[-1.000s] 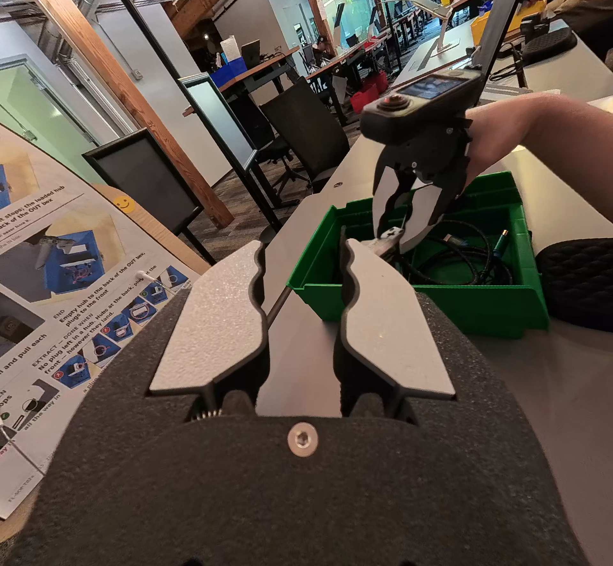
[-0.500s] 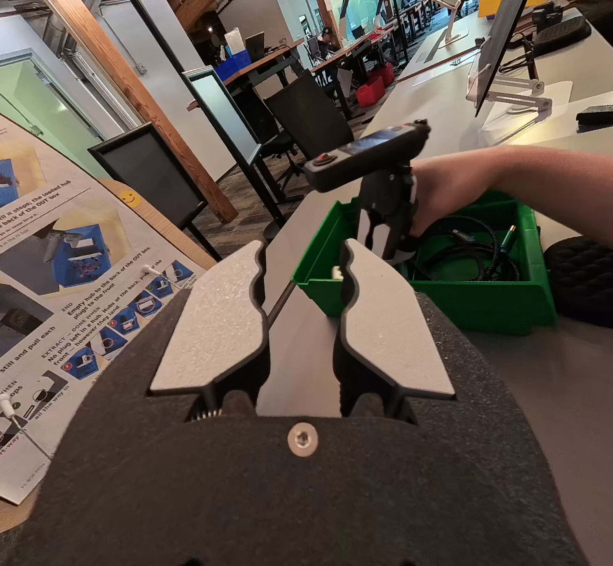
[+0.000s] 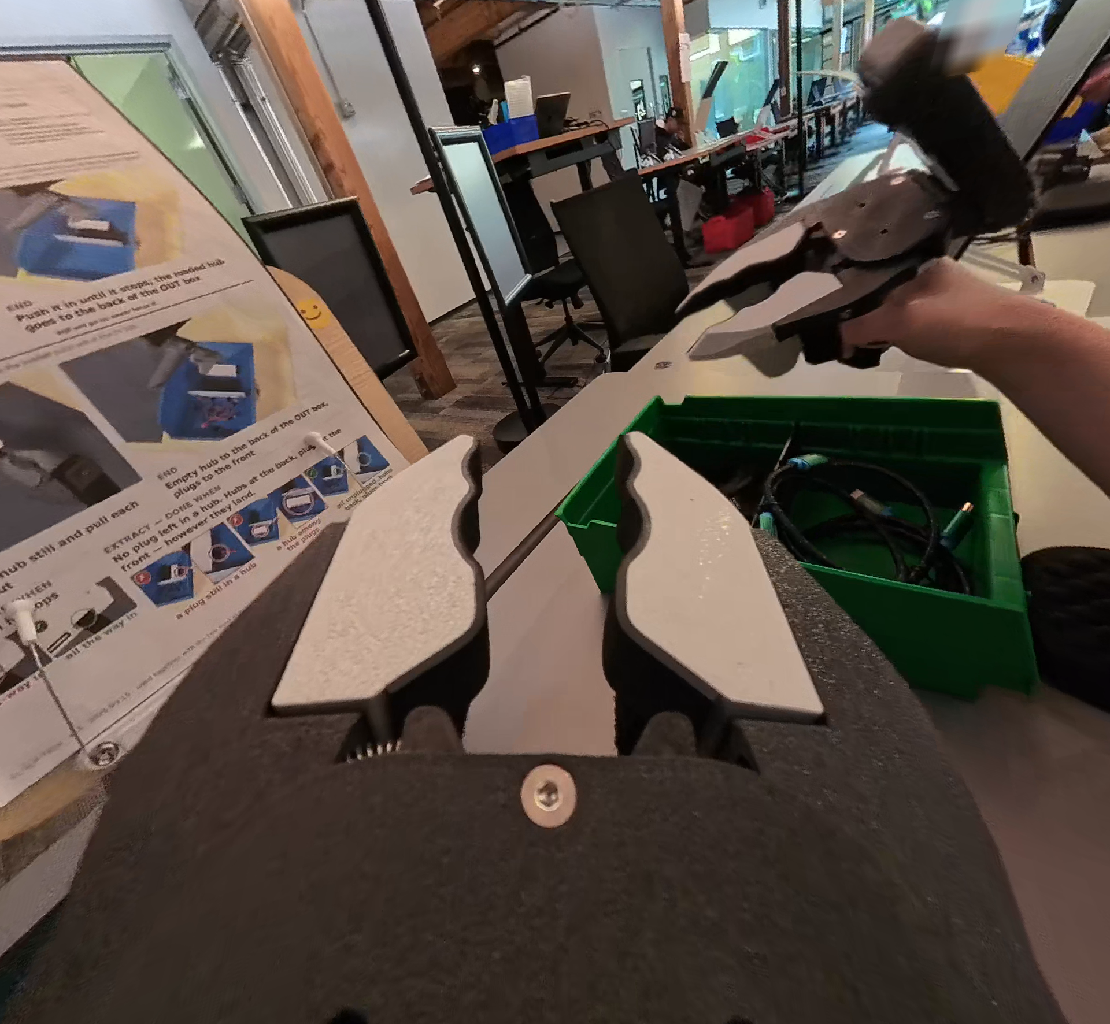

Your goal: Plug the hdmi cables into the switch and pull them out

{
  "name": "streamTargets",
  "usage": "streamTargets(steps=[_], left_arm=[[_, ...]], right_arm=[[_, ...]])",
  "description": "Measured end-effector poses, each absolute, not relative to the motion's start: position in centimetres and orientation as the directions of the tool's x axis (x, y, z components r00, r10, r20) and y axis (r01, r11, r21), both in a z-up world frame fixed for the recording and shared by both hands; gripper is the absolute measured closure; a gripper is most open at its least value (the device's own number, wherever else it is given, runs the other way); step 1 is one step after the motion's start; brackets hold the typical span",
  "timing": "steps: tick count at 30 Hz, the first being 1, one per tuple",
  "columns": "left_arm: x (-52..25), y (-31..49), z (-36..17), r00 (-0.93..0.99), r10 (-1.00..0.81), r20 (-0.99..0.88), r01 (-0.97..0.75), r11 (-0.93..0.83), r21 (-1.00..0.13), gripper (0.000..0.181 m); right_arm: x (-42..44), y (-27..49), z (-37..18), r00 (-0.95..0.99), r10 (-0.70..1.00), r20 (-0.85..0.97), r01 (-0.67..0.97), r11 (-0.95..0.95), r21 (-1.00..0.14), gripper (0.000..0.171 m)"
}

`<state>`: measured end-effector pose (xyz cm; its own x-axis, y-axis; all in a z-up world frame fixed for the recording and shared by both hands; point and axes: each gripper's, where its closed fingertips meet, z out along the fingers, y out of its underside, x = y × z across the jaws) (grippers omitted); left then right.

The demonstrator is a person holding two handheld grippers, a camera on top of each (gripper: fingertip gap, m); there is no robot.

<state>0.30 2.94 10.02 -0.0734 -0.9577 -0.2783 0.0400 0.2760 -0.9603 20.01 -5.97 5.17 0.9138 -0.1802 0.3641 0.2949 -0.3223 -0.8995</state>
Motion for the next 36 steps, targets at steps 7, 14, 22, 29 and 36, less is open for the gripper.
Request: streamTargets(steps=[7,14,22,29,36], left_arm=[[0.1,3.2,9.9,-0.051,-0.967,-0.251,0.007,0.251,-0.968,0.139],[0.1,5.0,9.6,0.013,-0.992,-0.124,-0.056,0.123,-0.991,0.139],[-6.6,3.2,10.0,0.042,-0.995,0.094,-0.278,-0.102,-0.955,0.139],[-23.0,11.5,10.8,0.612,-0.785,-0.099,-0.298,-0.112,-0.948,0.13],[-32.9,21.3,1.9,0.69,-0.722,0.056,-0.402,-0.446,-0.8,0.131]], right_arm=[[25.7,-12.5,0.8,0.901,-0.309,0.303,0.084,-0.562,-0.823,0.115],[25.0,-16.6,-3.3,0.959,-0.284,0.019,-0.177,-0.644,-0.744,0.111],[23.5,-18.9,-10.5,0.96,-0.274,-0.061,-0.274,-0.867,-0.416,0.114],[22.7,-19.6,-12.8,0.929,-0.33,-0.165,-0.364,-0.894,-0.262,0.157],[22.2,-19.4,-12.9,0.898,-0.402,-0.181,-0.433,-0.879,-0.2,0.163]])
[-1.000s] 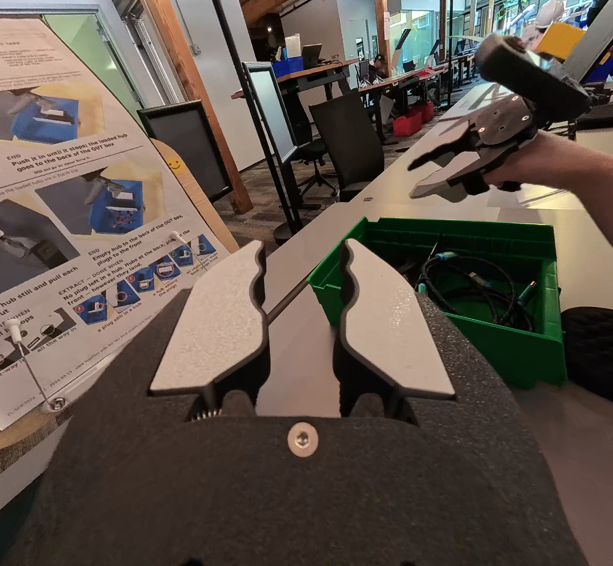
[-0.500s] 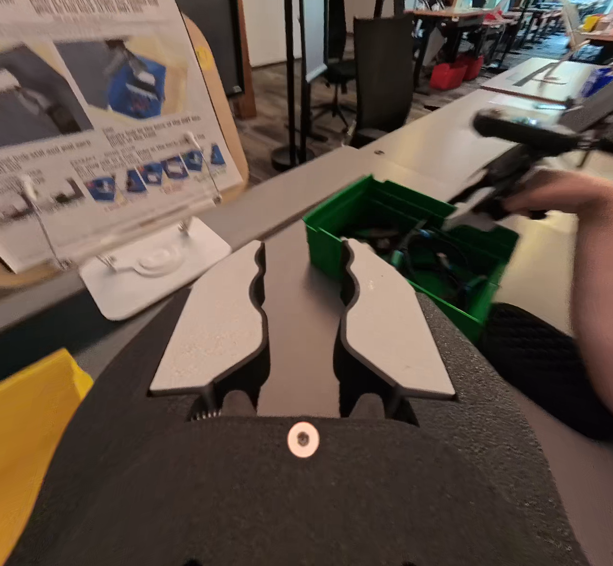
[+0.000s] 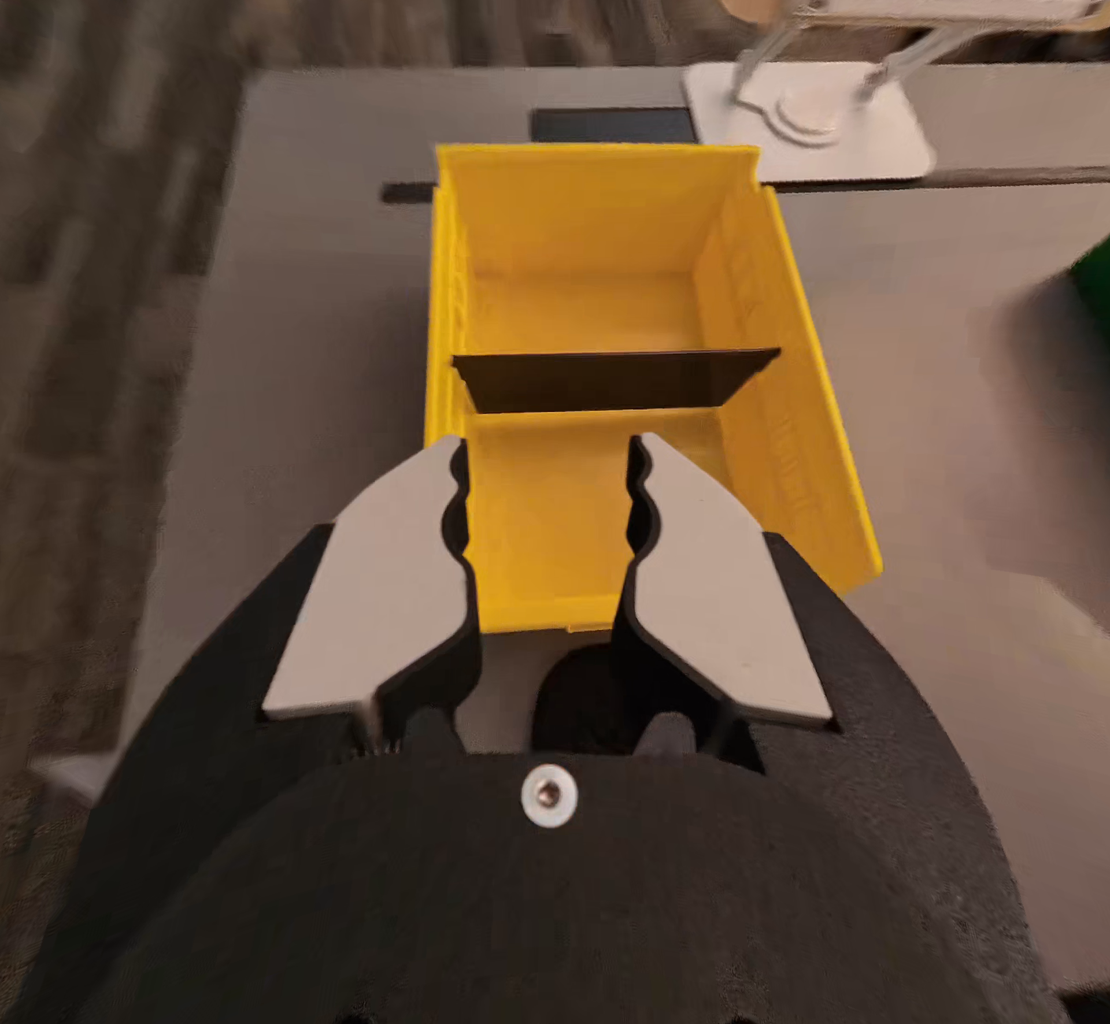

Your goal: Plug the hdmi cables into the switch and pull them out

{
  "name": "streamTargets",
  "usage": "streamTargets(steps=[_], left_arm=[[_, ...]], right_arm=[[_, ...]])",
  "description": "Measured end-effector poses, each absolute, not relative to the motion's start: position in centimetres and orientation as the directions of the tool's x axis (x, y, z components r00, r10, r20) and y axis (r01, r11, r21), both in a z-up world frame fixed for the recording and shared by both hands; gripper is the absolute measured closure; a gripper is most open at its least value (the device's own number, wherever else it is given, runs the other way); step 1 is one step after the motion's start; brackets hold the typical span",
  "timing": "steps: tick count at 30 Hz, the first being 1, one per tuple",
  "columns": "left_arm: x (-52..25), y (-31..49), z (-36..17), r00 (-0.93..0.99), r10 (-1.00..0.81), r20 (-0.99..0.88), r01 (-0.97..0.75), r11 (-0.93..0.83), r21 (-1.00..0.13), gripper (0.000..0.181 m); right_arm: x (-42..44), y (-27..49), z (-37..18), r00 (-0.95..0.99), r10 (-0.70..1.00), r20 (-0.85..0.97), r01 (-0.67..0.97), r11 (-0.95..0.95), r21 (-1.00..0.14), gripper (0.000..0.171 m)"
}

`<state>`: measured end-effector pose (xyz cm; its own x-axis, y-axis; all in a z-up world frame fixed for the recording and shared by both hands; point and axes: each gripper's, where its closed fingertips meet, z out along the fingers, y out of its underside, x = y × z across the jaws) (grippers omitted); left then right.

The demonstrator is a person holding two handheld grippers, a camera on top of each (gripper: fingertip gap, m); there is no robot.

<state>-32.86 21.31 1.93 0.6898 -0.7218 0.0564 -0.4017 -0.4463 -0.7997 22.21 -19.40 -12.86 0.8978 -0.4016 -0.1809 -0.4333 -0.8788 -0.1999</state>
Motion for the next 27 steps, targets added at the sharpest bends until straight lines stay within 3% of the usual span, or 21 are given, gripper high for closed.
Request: streamTargets(steps=[2,4,9,17,21,23,27], left_arm=[[-33.3,23.0,0.9,0.675,-0.73,0.108,-0.358,-0.451,-0.818,0.14],[-33.6,24.2,-0.3,0.671,-0.735,0.097,-0.367,-0.443,-0.818,0.133],[-33.4,25.8,-5.6,0.656,-0.755,0.028,-0.546,-0.5,-0.672,0.123],[-33.5,26.6,-9.2,0.636,-0.761,-0.13,-0.709,-0.509,-0.488,0.137],[-34.7,27.6,-9.4,0.578,-0.743,-0.337,-0.802,-0.444,-0.399,0.157],[-34.8,27.7,-9.4,0.492,-0.747,-0.446,-0.867,-0.373,-0.331,0.156],[-33.5,26.7,-9.5,0.5,-0.794,-0.345,-0.851,-0.375,-0.369,0.16]], right_arm=[[21.3,-18.9,-12.8,0.887,-0.413,-0.208,-0.448,-0.878,-0.167,0.163],[20.4,-18.1,-12.8,0.877,-0.424,-0.227,-0.459,-0.878,-0.132,0.164],[19.0,-15.3,-12.8,0.919,-0.367,-0.141,-0.383,-0.917,-0.111,0.164],[14.4,-11.4,-12.8,0.921,-0.372,-0.113,-0.379,-0.924,-0.046,0.164],[11.6,-9.0,-12.7,0.919,-0.375,-0.122,-0.383,-0.922,-0.051,0.164],[10.6,-7.9,-12.8,0.915,-0.389,-0.108,-0.397,-0.916,-0.064,0.164],[9.1,-6.7,-12.8,0.926,-0.36,-0.116,-0.37,-0.926,-0.081,0.163]])
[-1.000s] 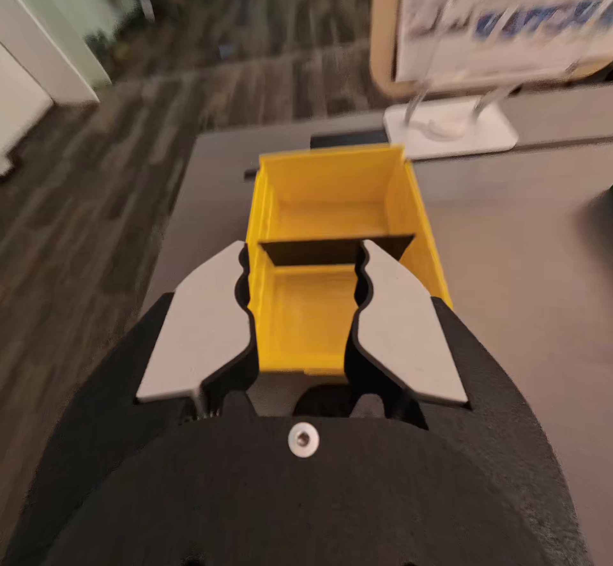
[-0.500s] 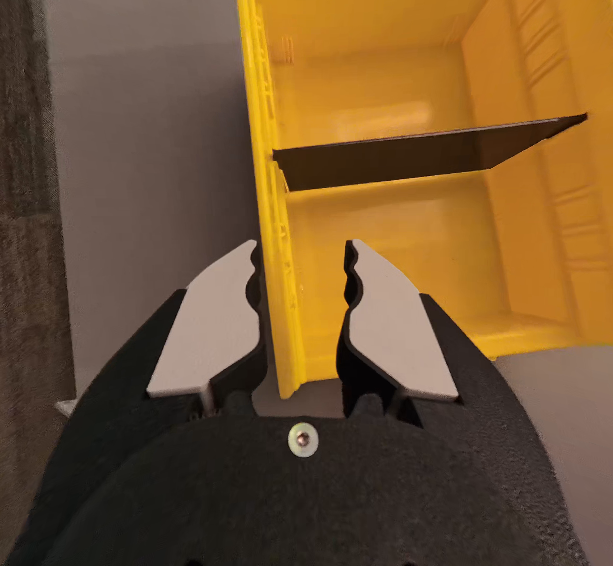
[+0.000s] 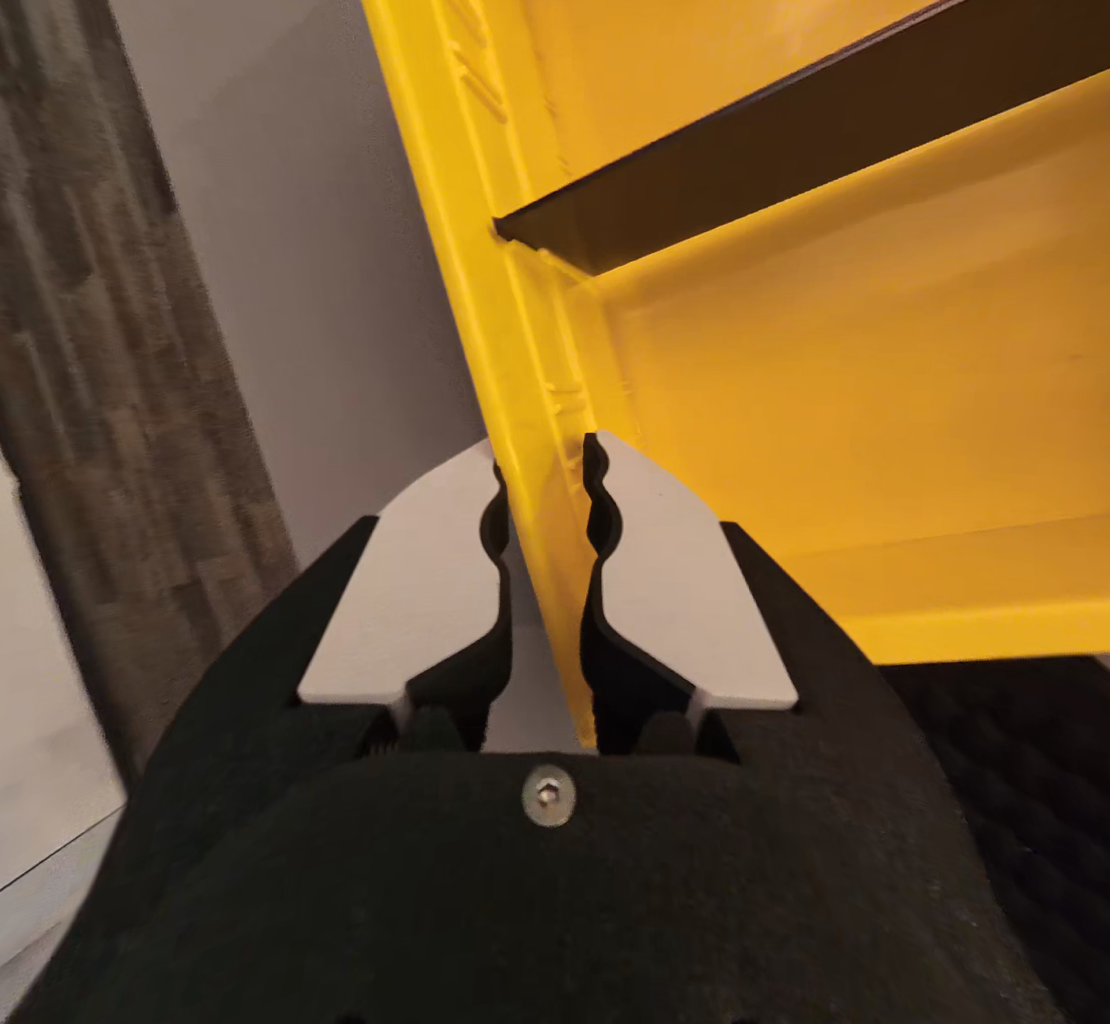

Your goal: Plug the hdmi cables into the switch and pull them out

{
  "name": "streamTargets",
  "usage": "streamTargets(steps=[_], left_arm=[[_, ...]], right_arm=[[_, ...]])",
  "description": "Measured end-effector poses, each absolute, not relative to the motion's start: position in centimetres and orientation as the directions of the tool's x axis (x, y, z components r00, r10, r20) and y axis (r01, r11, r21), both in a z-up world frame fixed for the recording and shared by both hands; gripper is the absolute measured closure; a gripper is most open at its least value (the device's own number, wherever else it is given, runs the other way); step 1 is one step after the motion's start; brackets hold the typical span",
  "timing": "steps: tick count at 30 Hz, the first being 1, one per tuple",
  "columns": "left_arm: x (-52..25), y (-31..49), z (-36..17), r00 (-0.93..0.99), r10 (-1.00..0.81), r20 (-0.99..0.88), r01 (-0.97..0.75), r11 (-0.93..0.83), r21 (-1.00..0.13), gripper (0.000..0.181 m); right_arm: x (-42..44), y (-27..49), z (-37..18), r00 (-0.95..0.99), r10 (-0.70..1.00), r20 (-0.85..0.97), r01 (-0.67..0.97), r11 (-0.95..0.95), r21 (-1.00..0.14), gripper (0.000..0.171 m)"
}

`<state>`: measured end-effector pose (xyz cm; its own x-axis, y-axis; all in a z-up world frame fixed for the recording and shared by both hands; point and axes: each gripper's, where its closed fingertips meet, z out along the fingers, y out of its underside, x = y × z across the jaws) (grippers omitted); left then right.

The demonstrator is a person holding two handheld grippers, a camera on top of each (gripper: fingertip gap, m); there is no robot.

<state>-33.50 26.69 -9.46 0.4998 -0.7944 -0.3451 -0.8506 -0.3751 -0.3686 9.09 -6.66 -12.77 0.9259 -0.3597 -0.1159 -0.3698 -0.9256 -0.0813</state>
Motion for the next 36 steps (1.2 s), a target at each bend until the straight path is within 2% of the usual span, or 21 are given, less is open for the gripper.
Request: streamTargets(steps=[4,8,10,12,14,17,22,26,29,31,36], left_arm=[[-31.8,25.1,-9.5,0.502,-0.821,-0.272,-0.836,-0.38,-0.395,0.162],[-31.0,23.9,-9.5,0.49,-0.803,-0.34,-0.855,-0.364,-0.37,0.159],[-30.6,23.4,-9.3,0.522,-0.783,-0.34,-0.836,-0.39,-0.386,0.159],[-30.4,23.9,-7.7,0.579,-0.728,-0.368,-0.793,-0.396,-0.464,0.156],[-30.0,24.9,-4.1,0.631,-0.649,-0.425,-0.739,-0.335,-0.585,0.143],[-29.3,26.0,1.9,0.681,-0.551,-0.483,-0.679,-0.227,-0.698,0.129],[-27.7,27.9,10.3,0.735,-0.4,-0.548,-0.614,-0.048,-0.788,0.122],[-27.6,29.3,14.9,0.739,-0.233,-0.632,-0.637,0.062,-0.768,0.124],[-27.8,29.6,15.3,0.739,-0.177,-0.65,-0.644,0.094,-0.759,0.123],[-28.1,29.8,14.3,0.761,-0.185,-0.622,-0.614,0.104,-0.782,0.123],[-27.1,30.1,12.9,0.715,-0.22,-0.664,-0.655,0.121,-0.746,0.119]], right_arm=[[8.9,-6.6,-12.7,0.926,-0.345,-0.154,-0.359,-0.931,-0.07,0.161],[8.5,-6.6,-12.4,0.919,-0.323,-0.227,-0.343,-0.938,-0.056,0.155],[8.6,-6.4,-11.8,0.917,-0.317,-0.244,-0.346,-0.934,-0.087,0.154],[9.0,-6.3,-10.9,0.926,-0.303,-0.226,-0.337,-0.932,-0.134,0.154],[9.4,-6.3,-9.9,0.94,-0.29,-0.182,-0.321,-0.93,-0.176,0.15],[10.1,-6.0,-7.6,0.95,-0.287,-0.123,-0.311,-0.909,-0.279,0.148],[11.6,-4.3,-1.1,0.96,-0.276,0.046,-0.198,-0.789,-0.582,0.147],[9.5,-1.8,5.7,0.965,-0.211,0.158,0.02,-0.538,-0.842,0.146],[5.1,-0.4,6.8,0.99,-0.079,0.121,0.078,-0.416,-0.906,0.132],[2.0,0.4,5.9,0.999,-0.002,0.054,0.048,-0.422,-0.905,0.127],[-6.6,3.2,3.8,0.984,0.18,0.012,0.086,-0.409,-0.909,0.126]])
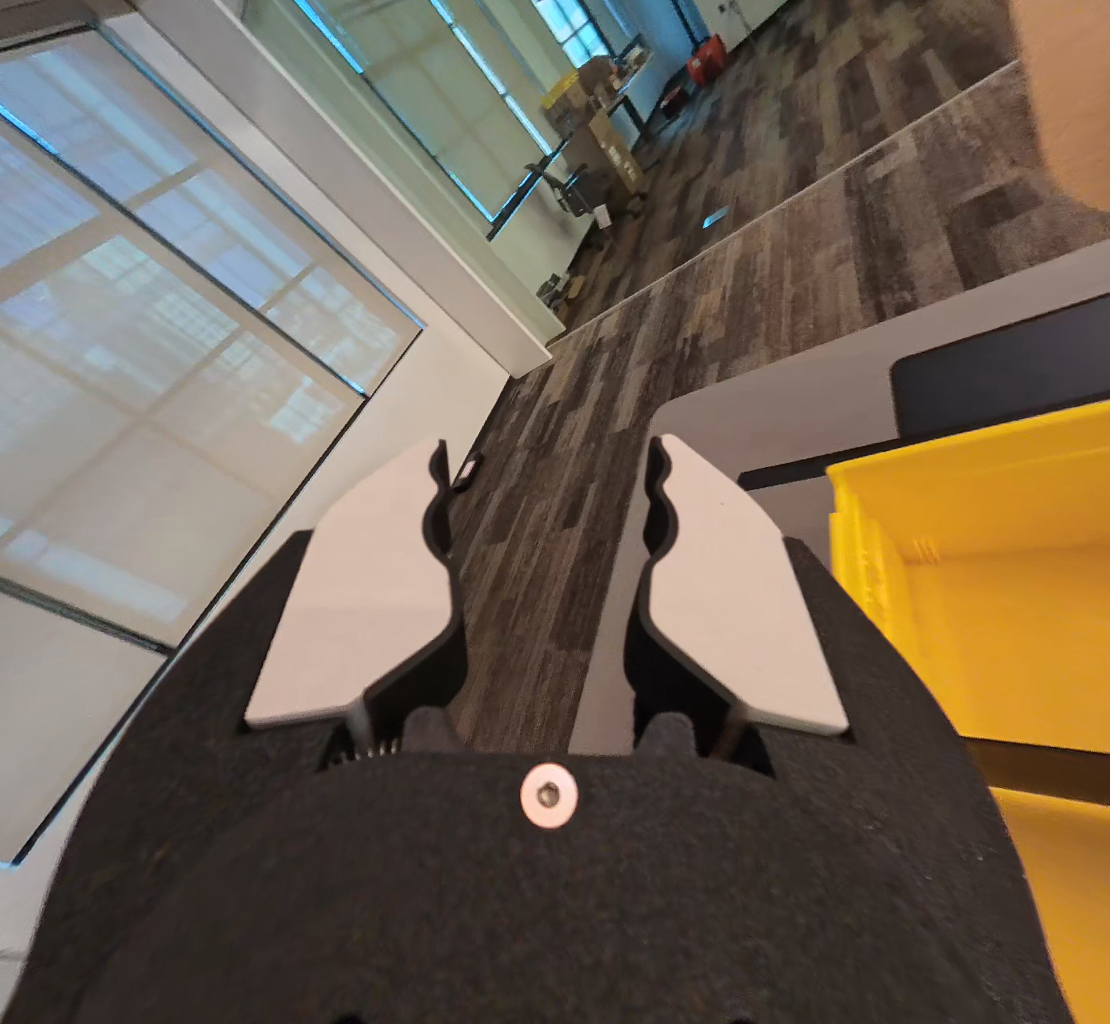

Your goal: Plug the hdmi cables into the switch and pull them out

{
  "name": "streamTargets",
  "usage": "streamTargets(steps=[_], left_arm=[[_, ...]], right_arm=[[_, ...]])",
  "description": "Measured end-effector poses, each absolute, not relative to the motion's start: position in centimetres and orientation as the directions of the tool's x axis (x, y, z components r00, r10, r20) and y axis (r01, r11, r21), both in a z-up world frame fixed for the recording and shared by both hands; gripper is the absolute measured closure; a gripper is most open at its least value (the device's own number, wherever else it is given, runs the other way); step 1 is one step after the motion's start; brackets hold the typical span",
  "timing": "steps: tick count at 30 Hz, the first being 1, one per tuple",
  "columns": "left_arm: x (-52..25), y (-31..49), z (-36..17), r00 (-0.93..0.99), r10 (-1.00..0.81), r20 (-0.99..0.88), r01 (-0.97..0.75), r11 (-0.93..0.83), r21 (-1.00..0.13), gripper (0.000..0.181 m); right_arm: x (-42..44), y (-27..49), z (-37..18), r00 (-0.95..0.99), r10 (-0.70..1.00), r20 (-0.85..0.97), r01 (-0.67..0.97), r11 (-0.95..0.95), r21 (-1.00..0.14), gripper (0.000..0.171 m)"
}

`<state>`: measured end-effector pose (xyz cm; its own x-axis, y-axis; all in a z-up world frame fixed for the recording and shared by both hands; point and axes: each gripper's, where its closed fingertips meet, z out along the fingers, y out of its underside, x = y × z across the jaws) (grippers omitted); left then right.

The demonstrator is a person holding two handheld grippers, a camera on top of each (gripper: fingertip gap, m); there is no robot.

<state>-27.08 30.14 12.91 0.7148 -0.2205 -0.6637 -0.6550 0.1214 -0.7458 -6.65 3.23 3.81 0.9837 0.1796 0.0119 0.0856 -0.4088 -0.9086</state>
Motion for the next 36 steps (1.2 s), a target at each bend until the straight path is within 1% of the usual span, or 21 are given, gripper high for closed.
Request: streamTargets(steps=[3,5,6,7,9,11,12,16,19,23,25,27,29,31,33,36], left_arm=[[-26.2,29.6,12.6,0.7,-0.263,-0.664,-0.652,0.147,-0.744,0.119],[-25.7,29.1,12.5,0.697,-0.305,-0.649,-0.636,0.153,-0.756,0.119],[-25.4,28.9,12.5,0.698,-0.326,-0.637,-0.624,0.16,-0.765,0.119],[-25.1,28.7,12.5,0.698,-0.343,-0.629,-0.614,0.166,-0.772,0.119],[-24.9,28.5,12.3,0.692,-0.361,-0.625,-0.612,0.167,-0.773,0.12],[-24.8,28.4,11.9,0.684,-0.386,-0.619,-0.614,0.152,-0.774,0.119],[-24.7,28.4,11.8,0.684,-0.398,-0.611,-0.61,0.146,-0.779,0.119],[-24.6,28.1,11.9,0.689,-0.413,-0.595,-0.593,0.151,-0.791,0.12],[-24.2,27.8,12.3,0.691,-0.41,-0.596,-0.582,0.175,-0.794,0.12],[-23.7,27.5,12.7,0.698,-0.4,-0.594,-0.563,0.205,-0.801,0.119],[-23.6,27.4,13.2,0.711,-0.397,-0.58,-0.54,0.22,-0.813,0.12],[-23.7,27.3,13.5,0.722,-0.395,-0.568,-0.52,0.23,-0.822,0.12],[-23.9,27.3,13.9,0.733,-0.39,-0.557,-0.501,0.242,-0.831,0.12],[-24.1,27.2,14.4,0.745,-0.391,-0.54,-0.475,0.257,-0.842,0.122],[-24.2,27.1,14.6,0.753,-0.396,-0.526,-0.456,0.262,-0.851,0.122],[-24.2,27.3,14.5,0.754,-0.403,-0.52,-0.451,0.258,-0.854,0.123]], right_arm=[[-10.3,5.7,2.2,0.962,0.242,0.129,0.223,-0.418,-0.88,0.126],[-11.0,7.1,0.8,0.953,0.226,0.204,0.291,-0.477,-0.829,0.126],[-10.8,7.6,0.2,0.958,0.191,0.216,0.285,-0.518,-0.806,0.126],[-10.8,8.0,-0.4,0.969,0.163,0.187,0.247,-0.561,-0.79,0.126],[-11.4,8.6,-1.1,0.991,0.123,0.05,0.116,-0.617,-0.778,0.126],[-11.8,9.5,-1.2,0.993,0.086,-0.076,-0.002,-0.646,-0.763,0.126],[-11.8,10.0,-1.3,0.992,0.064,-0.108,-0.039,-0.662,-0.749,0.126],[-10.6,12.5,-2.4,0.992,-0.035,-0.119,-0.107,-0.732,-0.673,0.126],[-9.3,15.2,-3.0,0.983,-0.124,-0.135,-0.182,-0.751,-0.635,0.126],[-8.4,17.4,-6.5,0.955,-0.24,-0.177,-0.297,-0.816,-0.496,0.128],[-8.8,18.0,-8.5,0.941,-0.267,-0.206,-0.332,-0.843,-0.423,0.137],[-8.7,18.6,-9.9,0.931,-0.301,-0.205,-0.359,-0.854,-0.377,0.142],[-8.8,19.3,-10.8,0.914,-0.332,-0.234,-0.397,-0.852,-0.342,0.152],[-8.5,19.7,-11.0,0.887,-0.389,-0.249,-0.452,-0.84,-0.301,0.152],[-7.9,19.6,-11.5,0.883,-0.419,-0.21,-0.463,-0.848,-0.258,0.162],[-7.9,19.4,-12.1,0.883,-0.444,-0.155,-0.468,-0.861,-0.2,0.164]])
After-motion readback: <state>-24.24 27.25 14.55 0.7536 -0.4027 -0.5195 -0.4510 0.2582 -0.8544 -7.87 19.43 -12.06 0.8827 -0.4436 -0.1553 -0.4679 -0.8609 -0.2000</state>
